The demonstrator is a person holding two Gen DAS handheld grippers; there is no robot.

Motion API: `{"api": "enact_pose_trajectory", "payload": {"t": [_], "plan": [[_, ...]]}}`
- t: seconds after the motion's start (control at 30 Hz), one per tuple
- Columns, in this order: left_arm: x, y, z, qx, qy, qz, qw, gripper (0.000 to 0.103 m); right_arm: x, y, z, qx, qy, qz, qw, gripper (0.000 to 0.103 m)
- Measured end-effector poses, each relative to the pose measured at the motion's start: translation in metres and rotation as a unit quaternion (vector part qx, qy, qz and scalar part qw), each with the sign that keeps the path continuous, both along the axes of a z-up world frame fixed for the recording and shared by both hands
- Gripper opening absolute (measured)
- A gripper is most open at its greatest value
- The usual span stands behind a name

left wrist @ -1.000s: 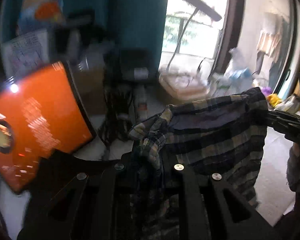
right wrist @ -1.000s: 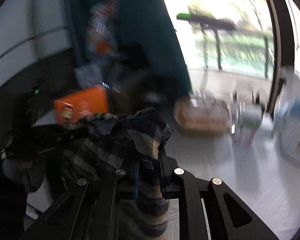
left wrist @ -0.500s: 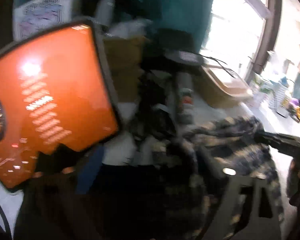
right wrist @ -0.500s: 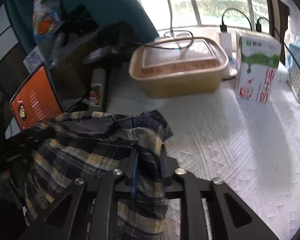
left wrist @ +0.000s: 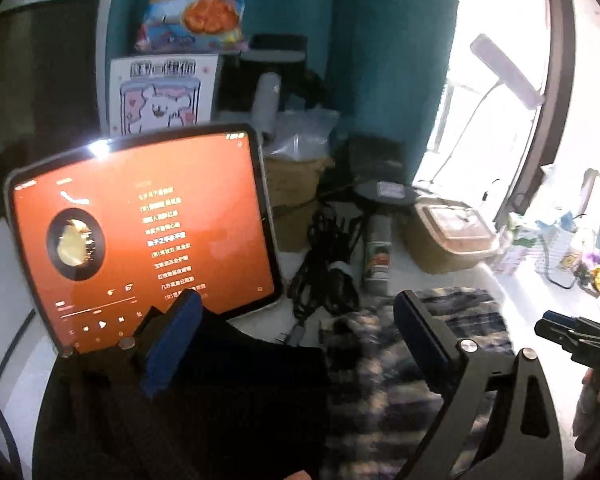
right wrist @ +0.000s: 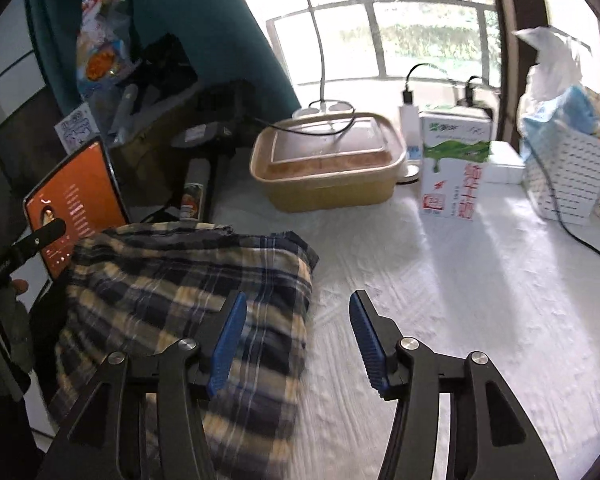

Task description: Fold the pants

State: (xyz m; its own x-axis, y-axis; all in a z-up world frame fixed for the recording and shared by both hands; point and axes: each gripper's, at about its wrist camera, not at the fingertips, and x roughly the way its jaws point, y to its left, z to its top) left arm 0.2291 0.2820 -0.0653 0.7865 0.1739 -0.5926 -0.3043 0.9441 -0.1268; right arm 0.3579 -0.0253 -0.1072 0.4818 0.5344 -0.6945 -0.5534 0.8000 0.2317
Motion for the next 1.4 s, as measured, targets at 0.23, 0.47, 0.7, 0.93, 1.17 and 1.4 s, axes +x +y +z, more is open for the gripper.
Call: {"api": "enact_pose_trajectory", "payload": {"t": [0.23,0.47,0.7,0.93,1.17,1.4], "plan": [[-0.035,-0.06,0.005,-0.012,-0.009,-0.036,0.9992,0.096,-0.031,-0.045,0.019,-0.001,-0.027,-0.02,0.999,0.06],[-0.067,-0.111,0.003,-0.018,-0.008,-0.04,0.999,0.096,-0.065,-0.091,0.02,-0.018,-0.038,-0.032,0.999,0.063],[-0.11,-0.154,0.02,0.015,-0.033,-0.036,0.9987,0.096,-0.119,-0.135,0.038,-0.033,-0.083,-0.035,0.995,0.065],[-0.141,-0.204,0.047,0.051,-0.069,-0.047,0.9953,0.096,-0.17,-0.179,0.073,-0.033,-0.148,-0.069,0.986,0.071],[-0.158,-0.242,0.07,0.123,-0.108,-0.066,0.9844,0.101,-0.218,-0.224,0.109,-0.014,-0.223,-0.111,0.968,0.089],[-0.17,-0.251,0.084,0.117,-0.149,-0.076,0.9789,0.102,-0.246,-0.255,0.13,0.004,-0.267,-0.16,0.95,0.103]]}}
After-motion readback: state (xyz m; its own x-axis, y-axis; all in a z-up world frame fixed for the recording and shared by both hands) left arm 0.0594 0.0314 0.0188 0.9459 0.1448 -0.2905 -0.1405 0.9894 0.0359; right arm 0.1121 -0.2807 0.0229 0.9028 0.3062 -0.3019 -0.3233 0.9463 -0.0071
